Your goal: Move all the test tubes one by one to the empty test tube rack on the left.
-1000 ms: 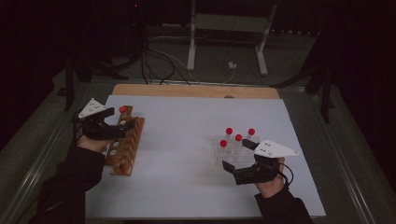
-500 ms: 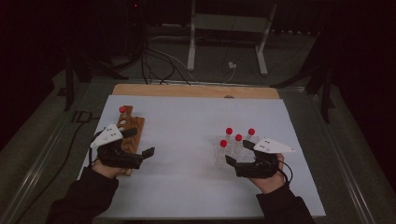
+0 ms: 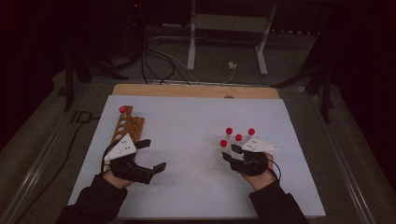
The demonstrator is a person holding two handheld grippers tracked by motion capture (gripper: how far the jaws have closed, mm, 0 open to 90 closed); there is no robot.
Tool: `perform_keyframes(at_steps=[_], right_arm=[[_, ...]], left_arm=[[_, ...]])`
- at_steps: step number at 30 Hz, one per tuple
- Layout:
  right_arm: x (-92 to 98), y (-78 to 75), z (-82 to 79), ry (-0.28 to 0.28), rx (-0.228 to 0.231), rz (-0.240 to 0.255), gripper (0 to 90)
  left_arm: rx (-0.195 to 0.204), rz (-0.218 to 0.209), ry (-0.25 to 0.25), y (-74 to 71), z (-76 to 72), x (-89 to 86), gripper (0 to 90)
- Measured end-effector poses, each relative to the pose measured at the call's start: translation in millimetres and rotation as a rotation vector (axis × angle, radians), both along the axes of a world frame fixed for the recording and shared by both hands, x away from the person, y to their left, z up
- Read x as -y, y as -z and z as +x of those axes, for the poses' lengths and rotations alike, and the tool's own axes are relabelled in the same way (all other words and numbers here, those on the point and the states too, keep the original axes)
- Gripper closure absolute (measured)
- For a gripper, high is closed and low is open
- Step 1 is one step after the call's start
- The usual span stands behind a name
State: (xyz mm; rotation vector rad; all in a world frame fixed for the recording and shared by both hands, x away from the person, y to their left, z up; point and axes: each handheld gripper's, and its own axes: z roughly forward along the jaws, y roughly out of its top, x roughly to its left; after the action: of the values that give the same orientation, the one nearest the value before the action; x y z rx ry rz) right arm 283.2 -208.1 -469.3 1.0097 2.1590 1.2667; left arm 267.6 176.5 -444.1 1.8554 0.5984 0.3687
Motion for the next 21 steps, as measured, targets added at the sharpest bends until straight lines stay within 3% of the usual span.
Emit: perform_keyframes(at_steps=[2, 4, 21], right_arm=[[-2.1, 2.6, 3.1, 0.000, 0.001, -0.022, 55.2], [-3.7, 4.4, 5.8, 0.000, -0.005, -0.026, 60.2], [-16.7, 12.2, 18.7, 0.005, -0.034, -0.063, 74.1]], left_arm=[[-0.003, 0.000, 0.003, 0.9, 0.3, 0.4, 2.3], [-0.003, 0.002, 0.002, 1.5, 0.6, 0.7, 2.3], [-0.010, 0.005, 0.008, 2.9, 2.0, 0.1, 2.3]])
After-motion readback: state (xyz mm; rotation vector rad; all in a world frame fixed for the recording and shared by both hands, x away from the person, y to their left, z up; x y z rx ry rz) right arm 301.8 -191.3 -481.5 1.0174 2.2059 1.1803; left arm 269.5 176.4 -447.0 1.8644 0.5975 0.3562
